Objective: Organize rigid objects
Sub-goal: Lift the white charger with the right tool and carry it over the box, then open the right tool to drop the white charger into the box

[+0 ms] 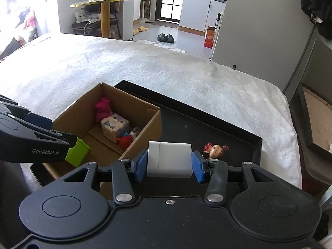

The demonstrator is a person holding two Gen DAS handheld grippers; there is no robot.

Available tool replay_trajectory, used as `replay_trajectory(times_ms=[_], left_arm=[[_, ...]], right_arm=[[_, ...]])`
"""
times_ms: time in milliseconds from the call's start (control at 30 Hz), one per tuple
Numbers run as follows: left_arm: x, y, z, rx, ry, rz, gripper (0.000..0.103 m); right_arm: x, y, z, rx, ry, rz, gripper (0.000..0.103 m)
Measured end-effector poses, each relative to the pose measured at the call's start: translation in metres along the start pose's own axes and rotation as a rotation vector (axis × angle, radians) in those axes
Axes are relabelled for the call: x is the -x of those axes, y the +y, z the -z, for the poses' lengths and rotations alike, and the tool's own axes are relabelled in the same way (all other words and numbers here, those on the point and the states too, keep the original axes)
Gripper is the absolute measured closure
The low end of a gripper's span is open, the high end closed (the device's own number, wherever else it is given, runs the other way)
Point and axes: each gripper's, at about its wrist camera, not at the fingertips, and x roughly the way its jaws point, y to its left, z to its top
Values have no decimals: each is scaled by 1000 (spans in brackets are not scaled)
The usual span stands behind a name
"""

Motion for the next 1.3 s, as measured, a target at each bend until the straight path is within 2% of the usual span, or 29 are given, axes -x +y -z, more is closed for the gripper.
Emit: replay_trajectory(times_ms=[567, 733, 900, 1000, 1067, 1167, 1300], left_arm=[[-23, 50, -3, 59, 26, 0, 58], [-30, 59, -2, 64, 32, 17, 58], [-37, 69, 0, 79, 38, 25, 58], [-41, 75, 1, 113, 31, 52, 71], [-44, 80, 2, 142, 38, 100, 83], [-46, 78, 1, 138, 38, 120, 92], [-49, 76, 3, 138, 37, 126, 94]], right_arm=[[-24, 47, -24, 67, 24, -43, 58], [-31, 57, -34, 24, 46, -109, 58], [-40, 70, -40, 46, 63, -117, 57], [-46, 77, -43, 57, 74, -120, 57], [-50, 81, -44, 61, 82, -123, 57], [-58, 86, -45, 74, 98, -123, 57], [-65, 91, -43, 88, 116, -118, 57]])
